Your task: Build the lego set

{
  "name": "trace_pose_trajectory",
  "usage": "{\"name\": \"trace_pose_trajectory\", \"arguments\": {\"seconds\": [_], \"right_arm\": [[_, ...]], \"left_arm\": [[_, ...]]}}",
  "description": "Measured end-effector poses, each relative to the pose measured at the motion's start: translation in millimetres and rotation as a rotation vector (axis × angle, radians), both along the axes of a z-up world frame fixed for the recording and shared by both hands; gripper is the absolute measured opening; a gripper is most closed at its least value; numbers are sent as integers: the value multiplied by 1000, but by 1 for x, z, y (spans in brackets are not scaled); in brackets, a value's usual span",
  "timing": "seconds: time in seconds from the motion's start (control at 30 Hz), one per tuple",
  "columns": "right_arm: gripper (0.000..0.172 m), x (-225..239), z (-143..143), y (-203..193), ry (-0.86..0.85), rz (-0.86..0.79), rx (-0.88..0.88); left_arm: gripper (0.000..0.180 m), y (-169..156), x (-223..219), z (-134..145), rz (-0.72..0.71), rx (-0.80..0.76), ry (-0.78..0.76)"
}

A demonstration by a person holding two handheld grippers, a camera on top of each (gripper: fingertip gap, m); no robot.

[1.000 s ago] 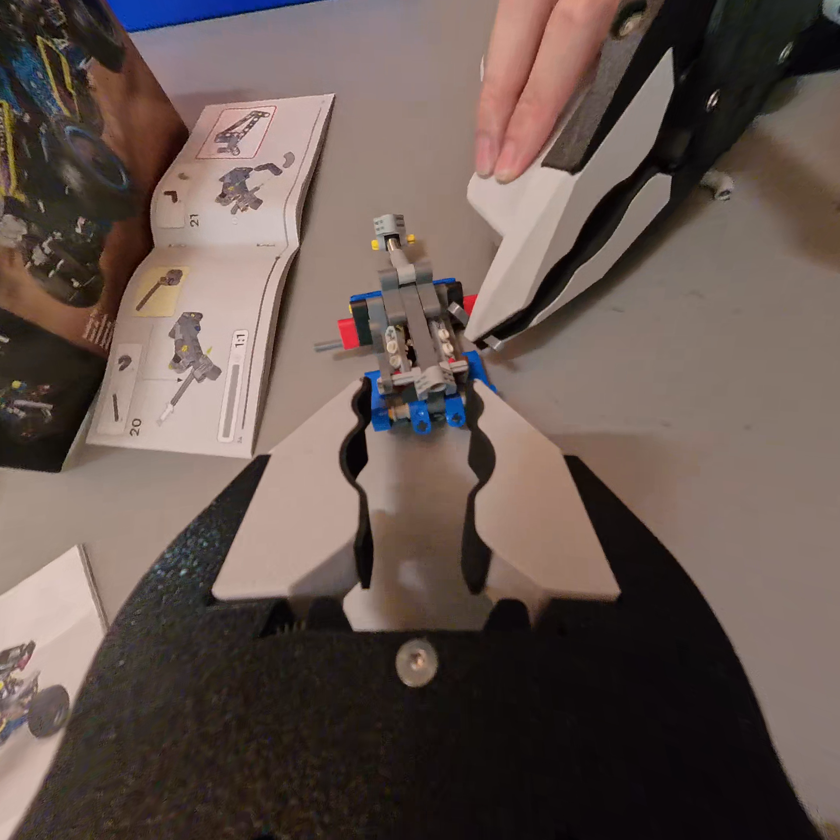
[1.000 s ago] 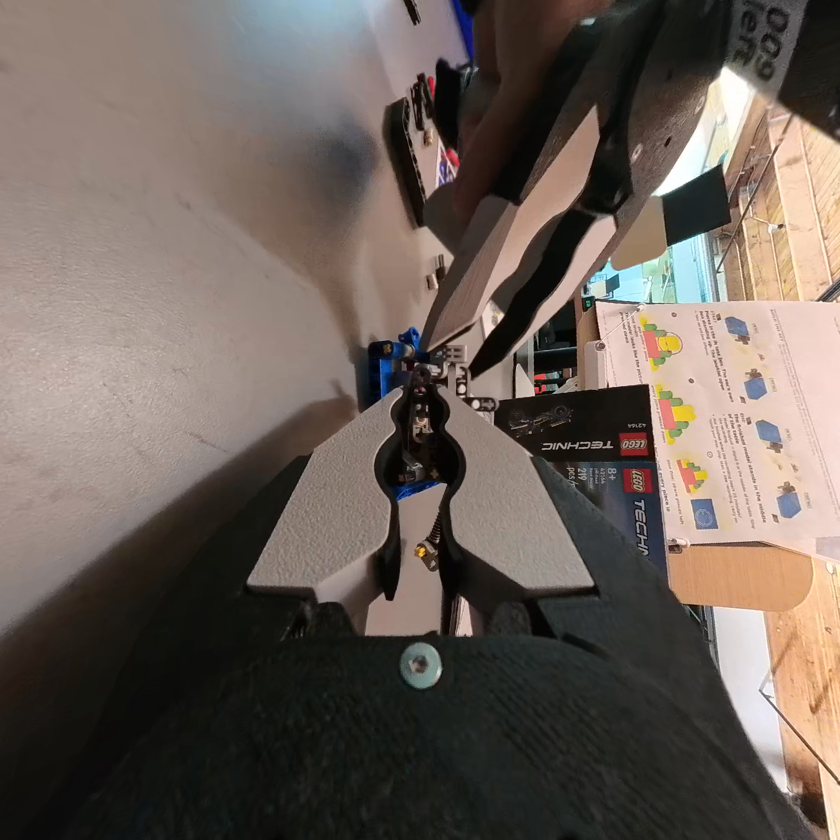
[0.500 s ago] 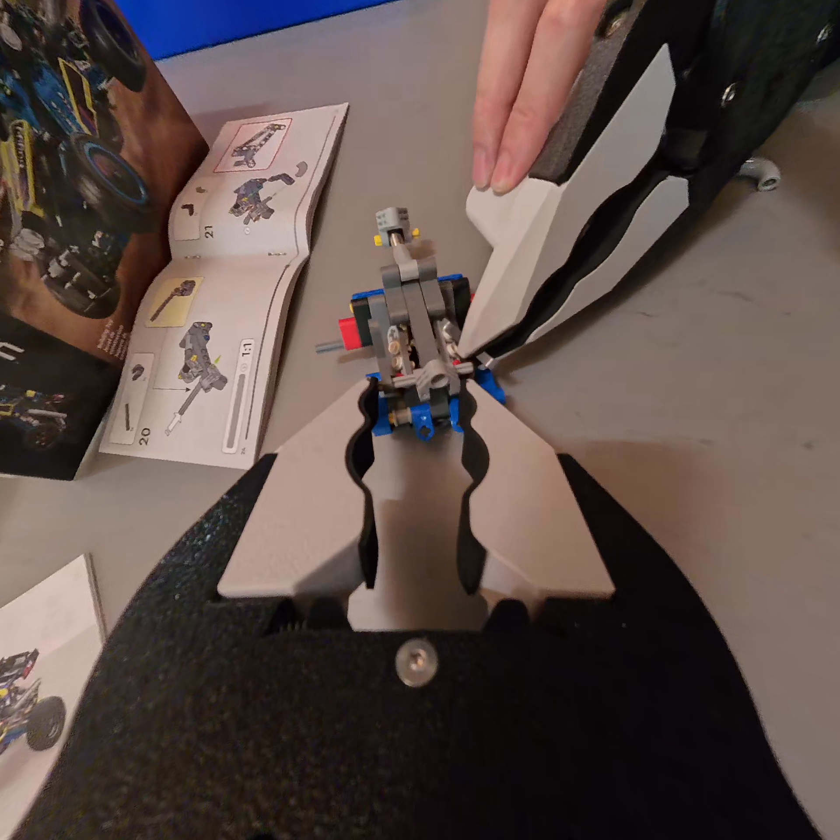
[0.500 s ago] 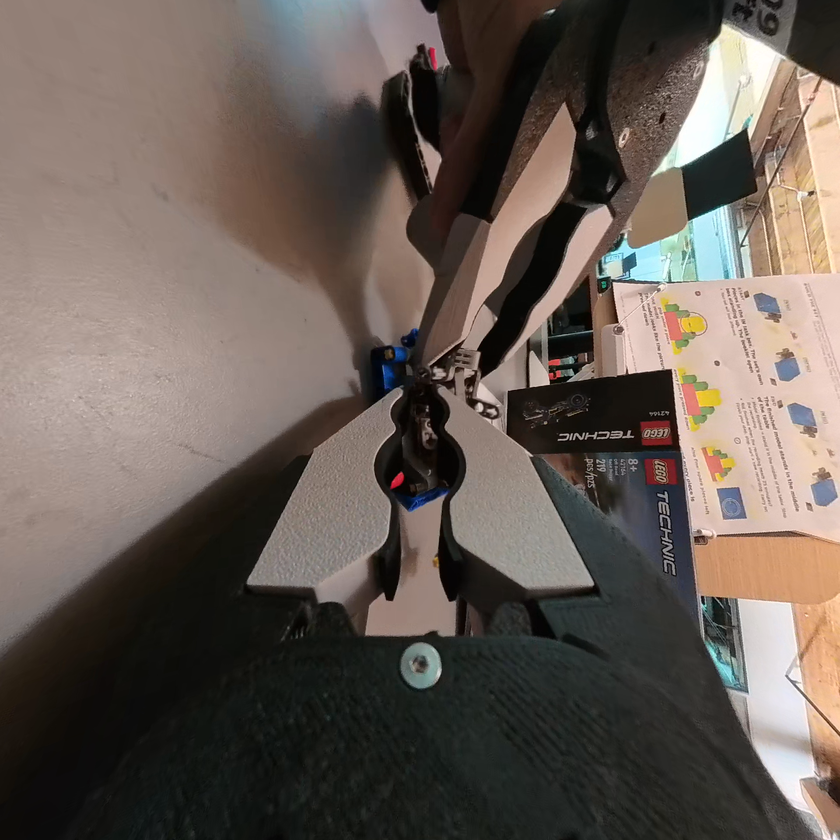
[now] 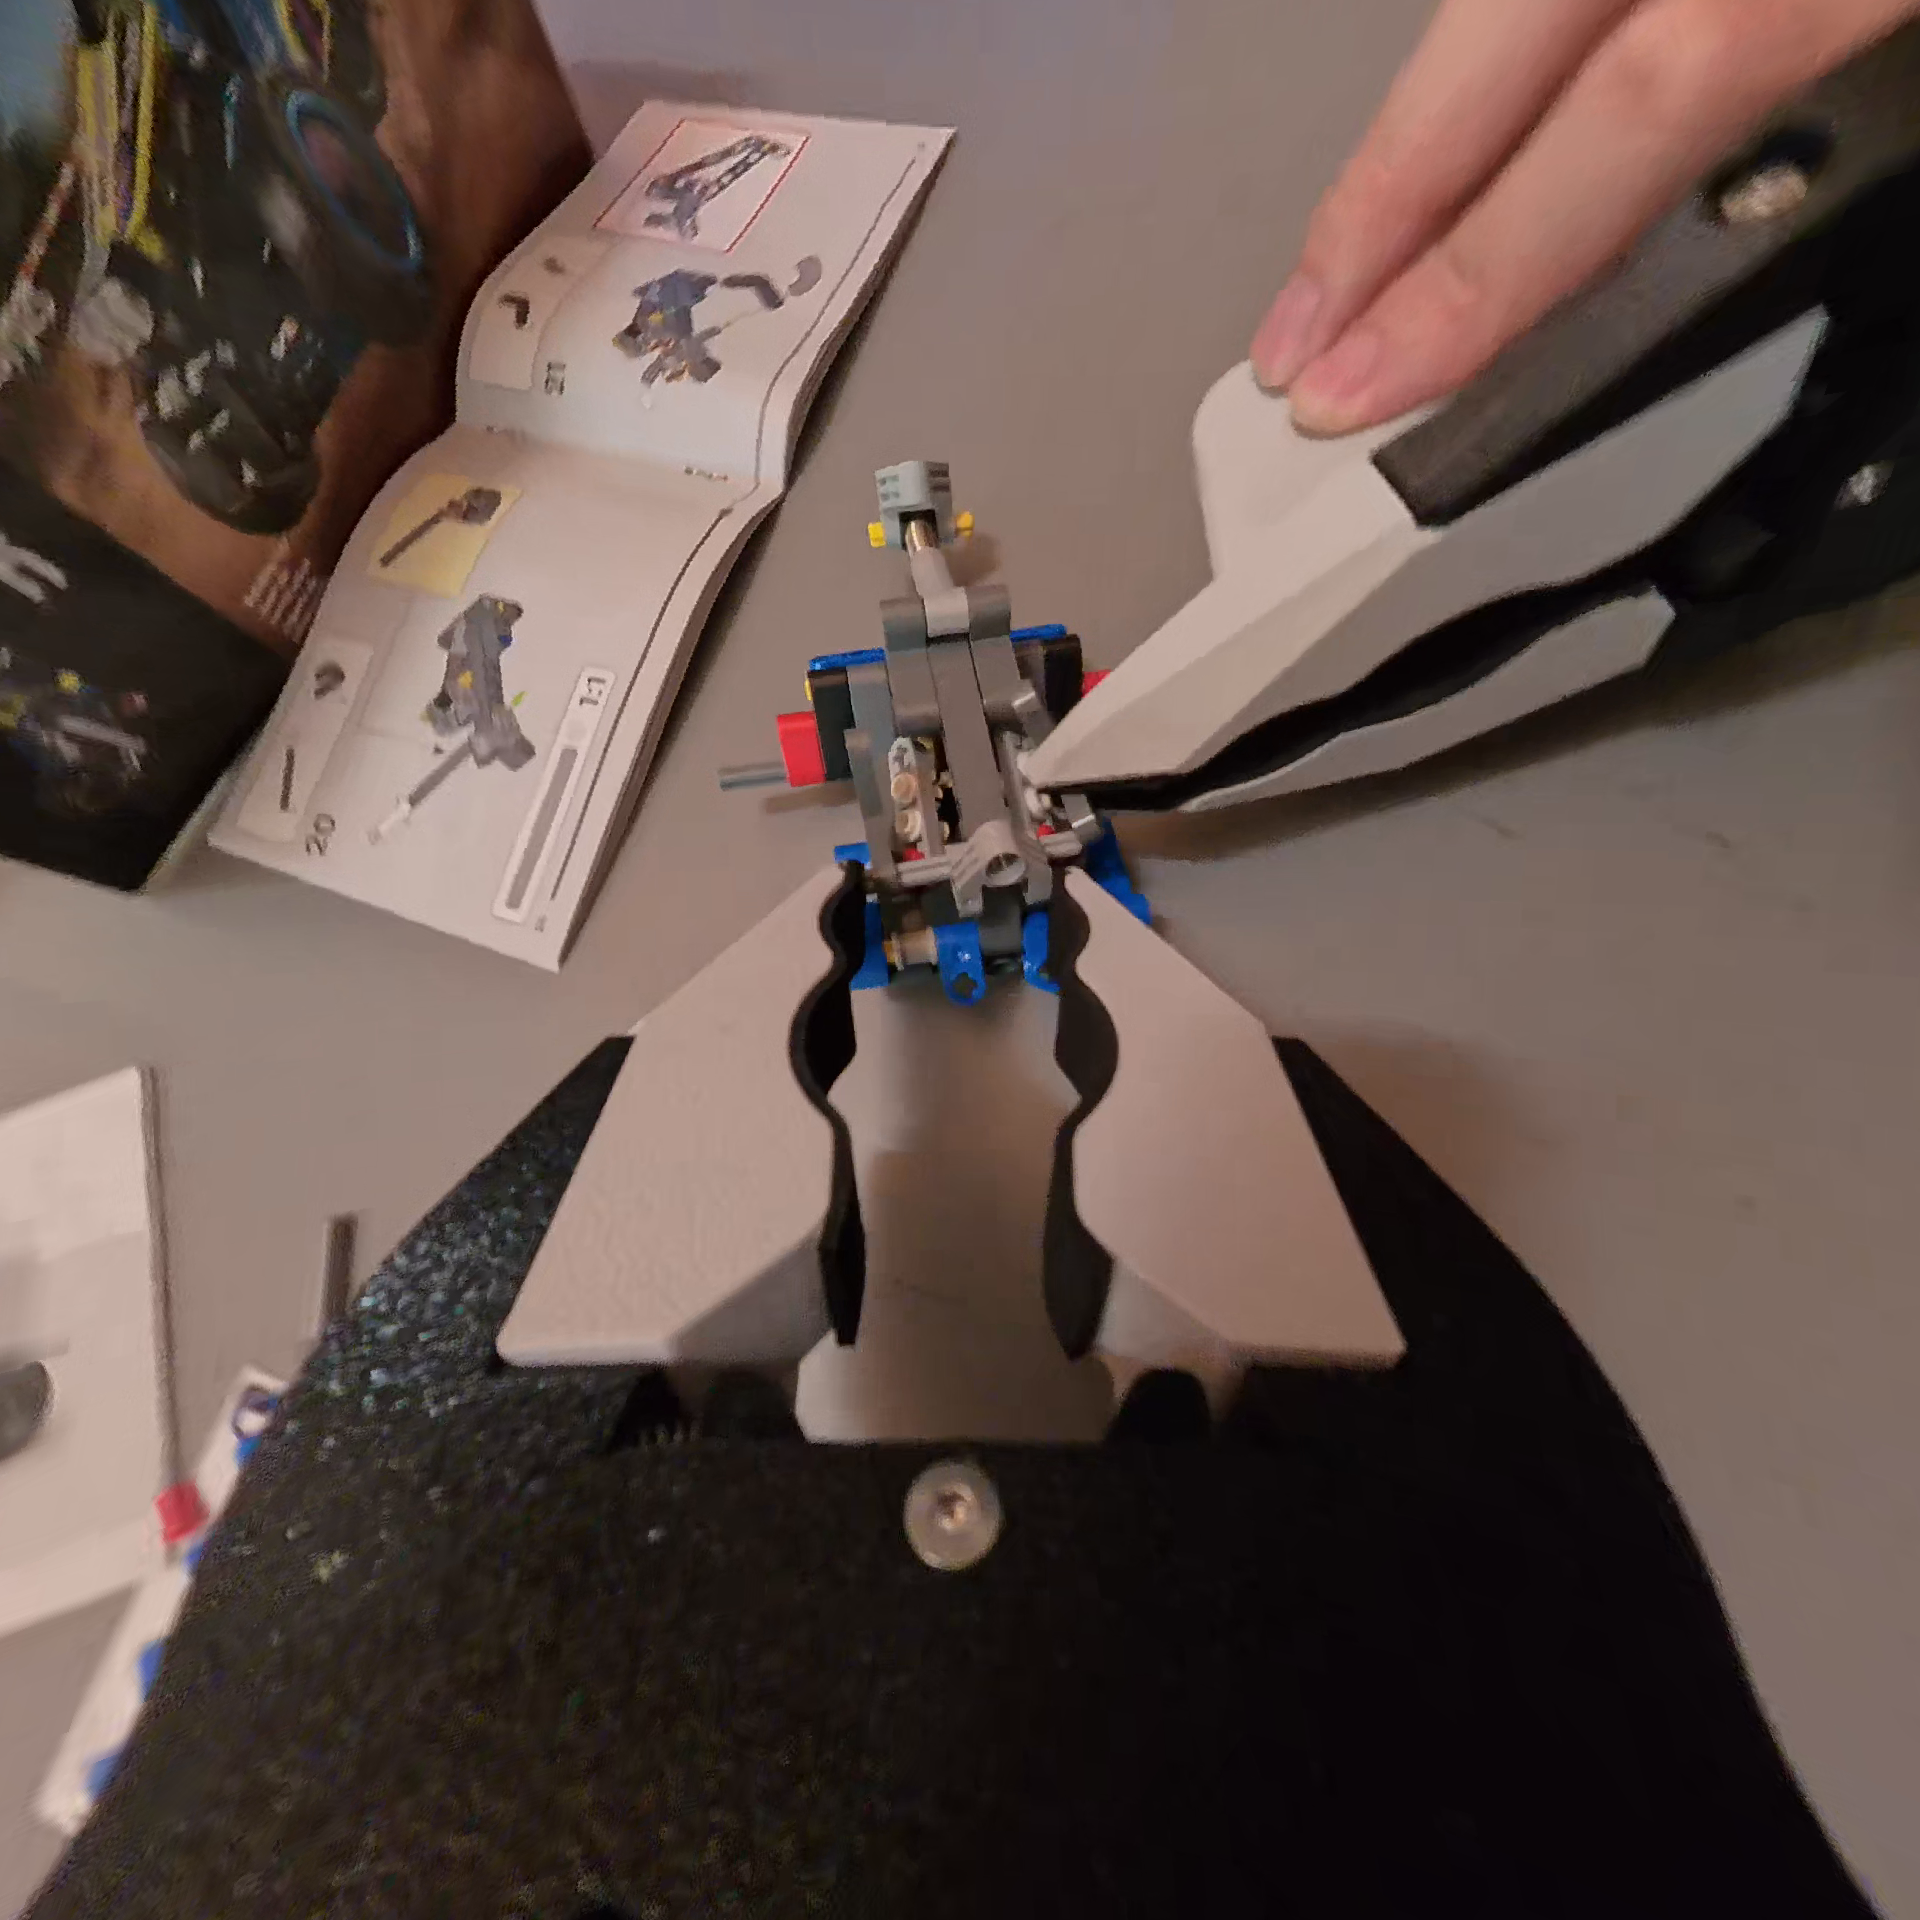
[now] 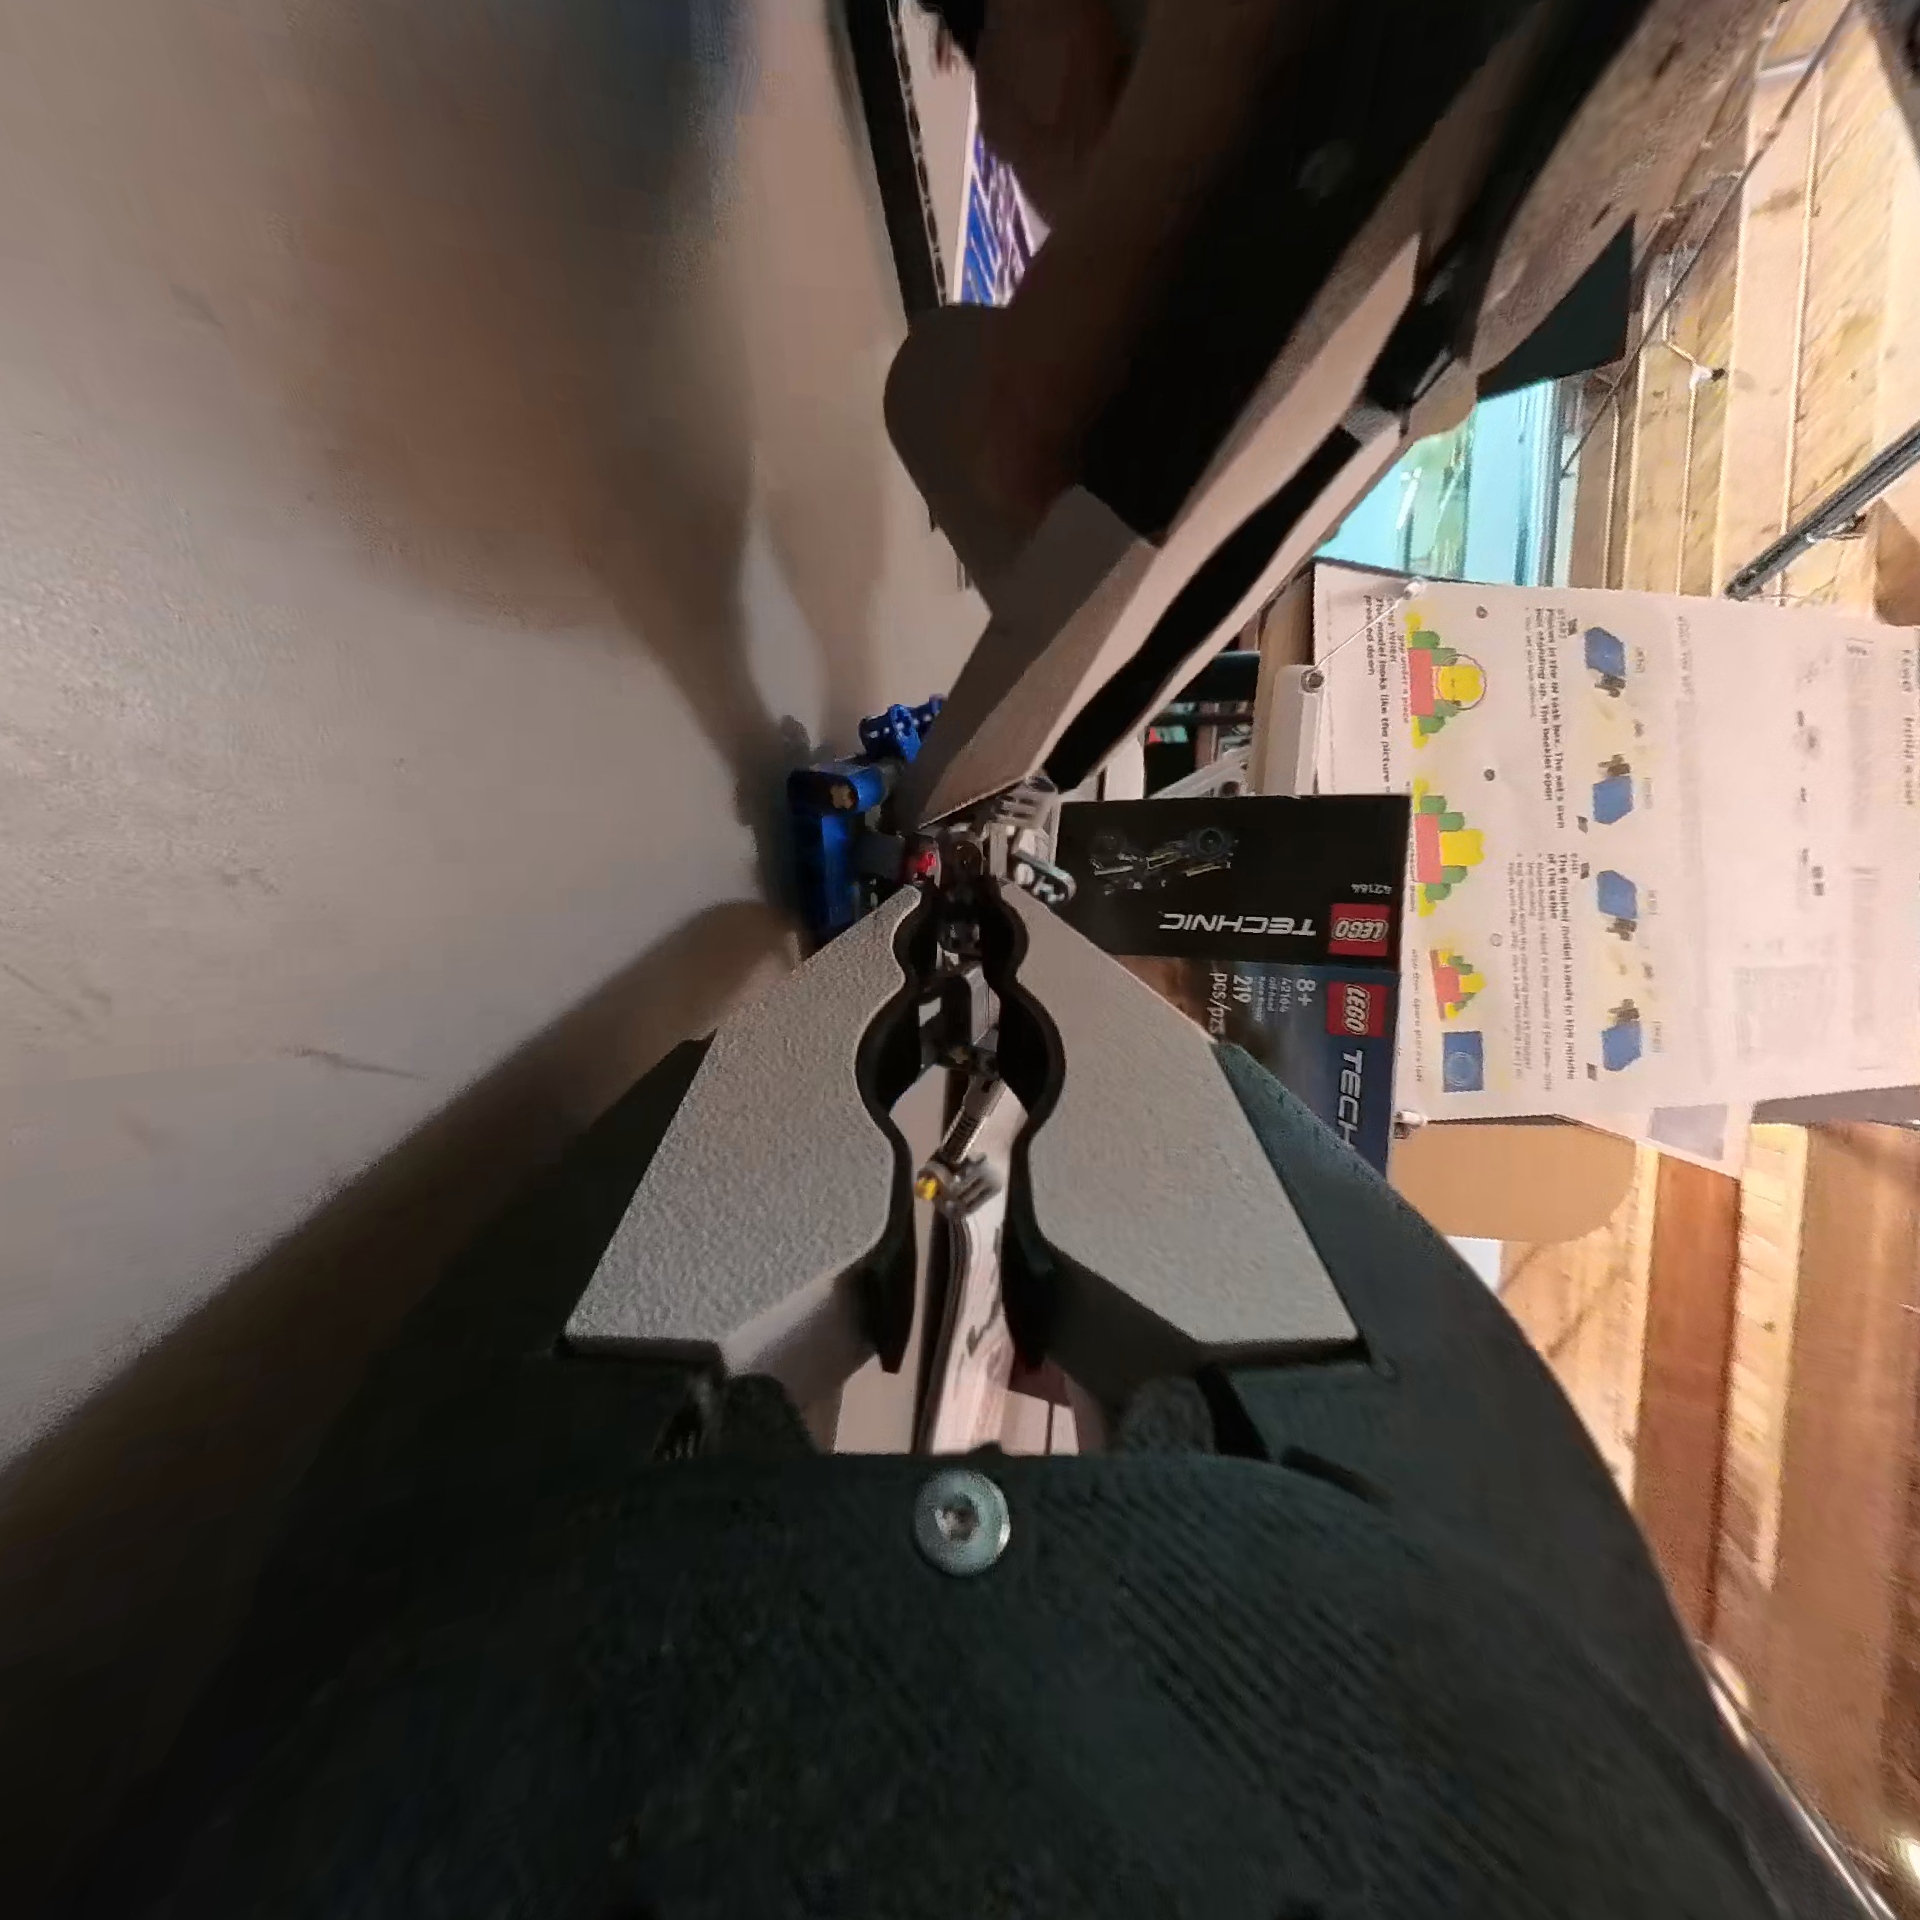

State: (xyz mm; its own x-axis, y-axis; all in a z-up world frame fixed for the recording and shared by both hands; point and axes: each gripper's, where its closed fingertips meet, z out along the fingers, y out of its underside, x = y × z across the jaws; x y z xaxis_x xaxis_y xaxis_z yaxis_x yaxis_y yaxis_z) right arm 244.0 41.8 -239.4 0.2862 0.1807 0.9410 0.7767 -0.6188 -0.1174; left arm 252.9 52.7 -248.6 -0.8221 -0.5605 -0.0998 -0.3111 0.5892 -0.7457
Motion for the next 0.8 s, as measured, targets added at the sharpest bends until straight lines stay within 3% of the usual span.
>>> {"name": "trace_pose_trajectory", "arguments": {"seconds": [0.33, 0.63, 0.8], "right_arm": [[5, 2, 1, -2, -82, -75, -27], [4, 9, -4, -3, 12, -160, -21], [4, 12, -5, -4, -50, -203, -63]], "left_arm": [[31, 1, -3, 0, 213, -59, 113], [31, 0, 2, 0, 348, 40, -2], [30, 0, 4, 0, 417, 29, -5]]}}
